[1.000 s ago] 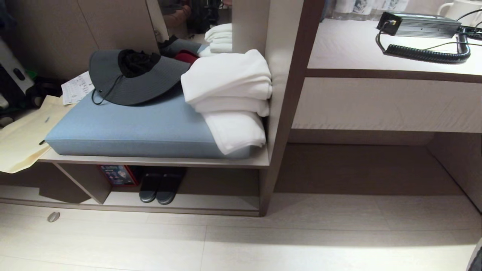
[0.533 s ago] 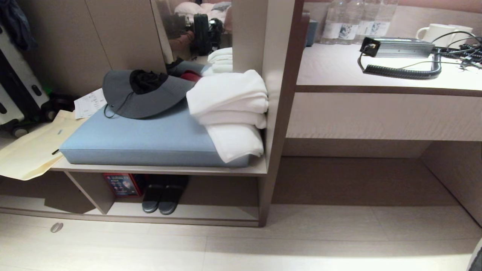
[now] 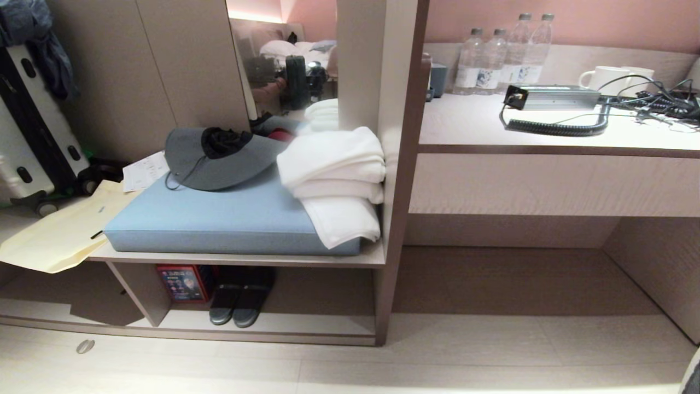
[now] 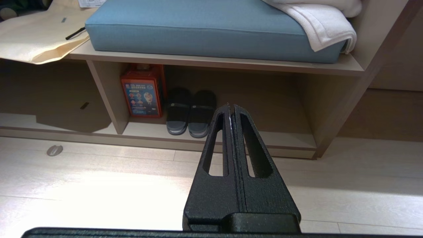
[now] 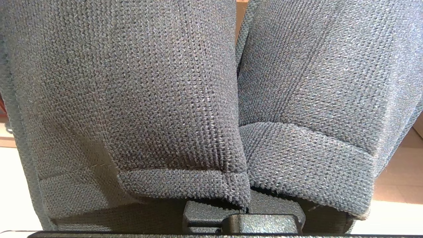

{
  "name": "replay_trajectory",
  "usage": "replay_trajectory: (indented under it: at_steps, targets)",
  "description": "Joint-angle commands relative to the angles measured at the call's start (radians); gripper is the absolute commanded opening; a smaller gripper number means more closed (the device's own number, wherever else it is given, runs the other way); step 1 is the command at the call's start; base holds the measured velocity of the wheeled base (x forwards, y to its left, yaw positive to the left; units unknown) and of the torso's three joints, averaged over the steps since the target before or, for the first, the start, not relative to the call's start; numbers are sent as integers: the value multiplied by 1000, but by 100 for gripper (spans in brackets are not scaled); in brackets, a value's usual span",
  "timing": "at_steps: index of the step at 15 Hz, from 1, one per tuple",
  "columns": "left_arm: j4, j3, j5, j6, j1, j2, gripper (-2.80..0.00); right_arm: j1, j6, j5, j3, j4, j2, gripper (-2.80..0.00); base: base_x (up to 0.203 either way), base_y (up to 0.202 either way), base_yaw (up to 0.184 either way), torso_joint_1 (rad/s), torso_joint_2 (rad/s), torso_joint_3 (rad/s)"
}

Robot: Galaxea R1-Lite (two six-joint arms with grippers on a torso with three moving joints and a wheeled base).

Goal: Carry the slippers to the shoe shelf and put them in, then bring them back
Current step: Place the slippers into the shoe cabinet

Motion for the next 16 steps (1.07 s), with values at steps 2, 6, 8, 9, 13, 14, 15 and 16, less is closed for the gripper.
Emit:
replay_trajectory:
  at_steps: [2, 6, 8, 9, 13, 14, 15, 16]
  targets:
    - [0, 0, 0, -1, 0, 1, -280, 0, -1, 1, 0, 0, 0, -280, 0, 0, 0, 3, 3, 36]
    - [1, 0, 0, -1, 0, 0, -280, 0, 0, 1, 0, 0, 0, -280, 0, 0, 0, 0, 0, 0]
    - [0, 0, 0, -3, 0, 1, -280, 0, -1, 1, 0, 0, 0, -280, 0, 0, 0, 0, 0, 0]
    - [0, 0, 0, -3, 0, 1, -280, 0, -1, 1, 0, 0, 0, -280, 2, 69, 9, 1, 2, 2]
    - [0, 0, 0, -3, 0, 1, -280, 0, -1, 1, 0, 0, 0, -280, 1, 174, -1, 0, 3, 5]
    - [0, 0, 0, -3, 0, 1, -280, 0, -1, 1, 0, 0, 0, -280, 0, 191, -1, 5, 2, 2]
    - [0, 0, 0, -3, 0, 1, -280, 0, 0, 1, 0, 0, 0, -280, 0, 189, -8, -2, 2, 2]
    - [0, 0, 0, -3, 0, 0, -280, 0, 1, 1, 0, 0, 0, -280, 0, 194, -3, 2, 2, 2]
